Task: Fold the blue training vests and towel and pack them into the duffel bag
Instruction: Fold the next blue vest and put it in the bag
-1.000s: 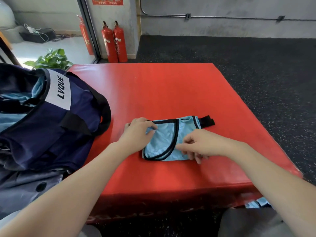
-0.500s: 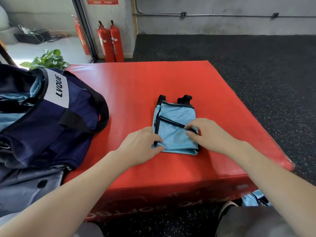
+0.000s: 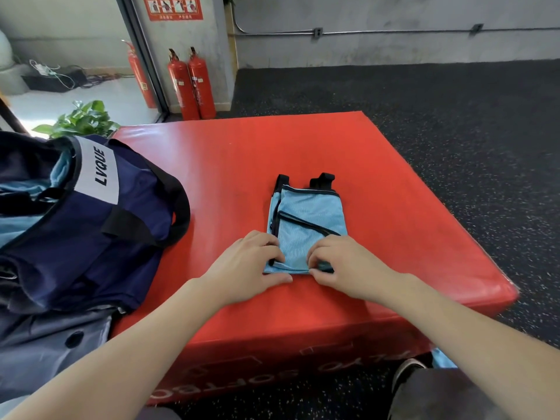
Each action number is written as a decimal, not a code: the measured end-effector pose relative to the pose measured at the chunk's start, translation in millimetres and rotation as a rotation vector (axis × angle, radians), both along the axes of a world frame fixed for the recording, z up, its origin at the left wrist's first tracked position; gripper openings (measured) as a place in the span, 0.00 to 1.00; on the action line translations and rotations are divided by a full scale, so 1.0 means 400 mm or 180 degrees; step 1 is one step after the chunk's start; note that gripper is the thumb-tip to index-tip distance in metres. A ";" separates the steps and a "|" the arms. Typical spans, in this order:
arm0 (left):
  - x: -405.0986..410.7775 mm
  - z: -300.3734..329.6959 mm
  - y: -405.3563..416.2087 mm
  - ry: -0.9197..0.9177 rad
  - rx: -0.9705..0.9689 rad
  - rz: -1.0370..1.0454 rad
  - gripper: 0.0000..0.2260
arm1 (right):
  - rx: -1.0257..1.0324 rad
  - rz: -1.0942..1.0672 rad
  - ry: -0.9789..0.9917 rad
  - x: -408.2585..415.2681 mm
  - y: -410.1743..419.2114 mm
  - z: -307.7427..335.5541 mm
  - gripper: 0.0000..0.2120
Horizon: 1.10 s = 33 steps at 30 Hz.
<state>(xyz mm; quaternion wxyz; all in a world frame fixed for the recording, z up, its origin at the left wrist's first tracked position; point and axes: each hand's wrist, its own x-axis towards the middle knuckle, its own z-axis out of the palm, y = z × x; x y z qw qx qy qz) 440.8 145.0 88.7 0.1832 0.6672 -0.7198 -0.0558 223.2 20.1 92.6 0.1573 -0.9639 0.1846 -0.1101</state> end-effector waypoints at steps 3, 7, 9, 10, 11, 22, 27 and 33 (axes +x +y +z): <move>-0.007 -0.005 0.000 -0.0119 -0.0167 -0.0028 0.20 | 0.0207 -0.0124 0.0007 0.007 0.000 0.004 0.03; -0.016 -0.009 -0.004 -0.0203 -0.0486 -0.0116 0.14 | 0.0435 -0.0278 -0.0264 0.007 0.000 0.020 0.02; -0.024 -0.004 -0.006 0.0001 -0.0557 -0.0042 0.11 | 0.0369 -0.0339 -0.0202 0.003 0.003 0.031 0.06; -0.028 0.000 -0.006 0.0140 -0.0575 0.0009 0.10 | 0.0259 -0.0352 -0.0046 -0.001 0.005 0.035 0.10; -0.032 0.003 -0.006 0.0263 -0.0593 0.0055 0.09 | 0.0140 -0.0380 0.0138 -0.004 0.006 0.038 0.15; -0.091 0.086 -0.002 0.1814 -0.0580 0.0759 0.05 | 0.1417 -0.0910 -0.0126 -0.043 -0.032 0.142 0.07; -0.088 0.081 -0.028 0.2002 -0.0515 0.1186 0.05 | 0.1739 -0.1273 -0.0444 -0.043 -0.065 0.138 0.02; -0.049 0.034 -0.068 0.0864 -0.0331 0.1473 0.05 | 0.1005 -0.1853 -0.0329 -0.020 -0.097 0.074 0.10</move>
